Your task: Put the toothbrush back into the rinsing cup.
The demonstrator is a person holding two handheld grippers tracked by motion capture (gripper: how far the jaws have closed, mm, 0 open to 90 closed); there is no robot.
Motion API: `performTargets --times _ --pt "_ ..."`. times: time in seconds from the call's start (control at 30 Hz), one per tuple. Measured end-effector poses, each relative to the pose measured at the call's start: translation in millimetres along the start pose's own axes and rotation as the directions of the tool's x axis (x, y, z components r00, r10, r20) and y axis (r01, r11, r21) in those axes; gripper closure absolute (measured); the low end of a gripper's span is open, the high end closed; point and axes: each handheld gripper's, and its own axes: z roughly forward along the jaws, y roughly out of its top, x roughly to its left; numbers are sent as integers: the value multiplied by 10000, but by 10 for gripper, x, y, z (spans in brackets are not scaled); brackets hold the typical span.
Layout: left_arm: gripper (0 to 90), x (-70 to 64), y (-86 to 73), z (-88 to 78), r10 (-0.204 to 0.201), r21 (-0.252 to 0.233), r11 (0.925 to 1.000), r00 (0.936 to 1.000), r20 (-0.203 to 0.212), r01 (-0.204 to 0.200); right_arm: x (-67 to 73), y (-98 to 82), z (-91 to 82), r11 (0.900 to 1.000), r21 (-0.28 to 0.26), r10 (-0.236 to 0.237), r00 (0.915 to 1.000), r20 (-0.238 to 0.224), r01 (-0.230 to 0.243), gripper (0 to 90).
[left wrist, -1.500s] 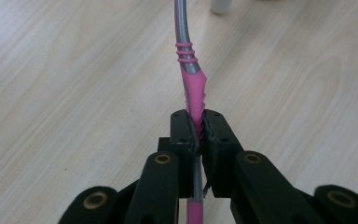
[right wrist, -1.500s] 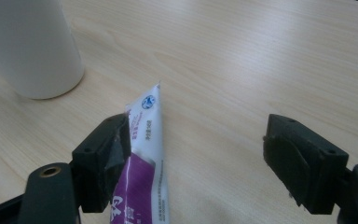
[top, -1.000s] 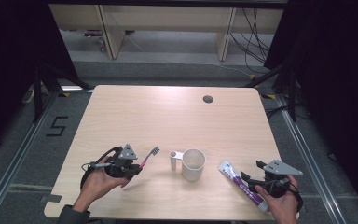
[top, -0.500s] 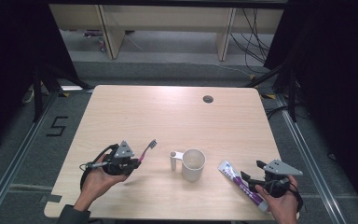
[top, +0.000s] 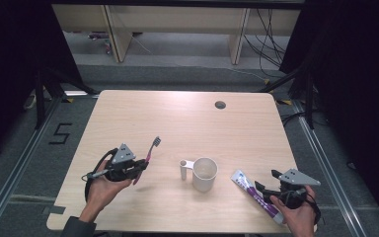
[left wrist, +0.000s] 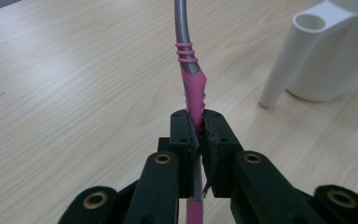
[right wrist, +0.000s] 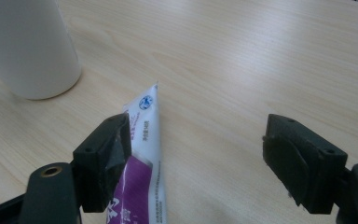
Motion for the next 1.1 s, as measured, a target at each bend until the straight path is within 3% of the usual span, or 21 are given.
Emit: performTargets --times 0.1,0.23,0.6,0.8,0.93,1.1 --pt "828 3 27 -28 -302 -529 9982 9995 -43 299 0 0 0 10000 -2 0 10000 -5 0 246" --pt "828 1 40 -43 -398 -941 9948 9992 -74 389 -3 3 -1 10000 -38 -70 10000 26 70 246" --pt "829 -22 77 -63 -465 -1554 9869 9988 -136 438 -2 3 0 10000 -45 -28 10000 41 28 246" --pt "829 -37 110 -69 -683 -2221 9725 9975 168 703 7 5 0 10000 -35 3 10000 93 -3 246" --pt "828 -42 122 -65 -658 -2288 9710 9976 233 693 6 4 1 10000 -33 11 10000 81 -11 247" --pt "828 -80 177 -38 -670 -2853 9554 9969 404 758 6 7 1 10000 -56 -22 9999 161 23 246"
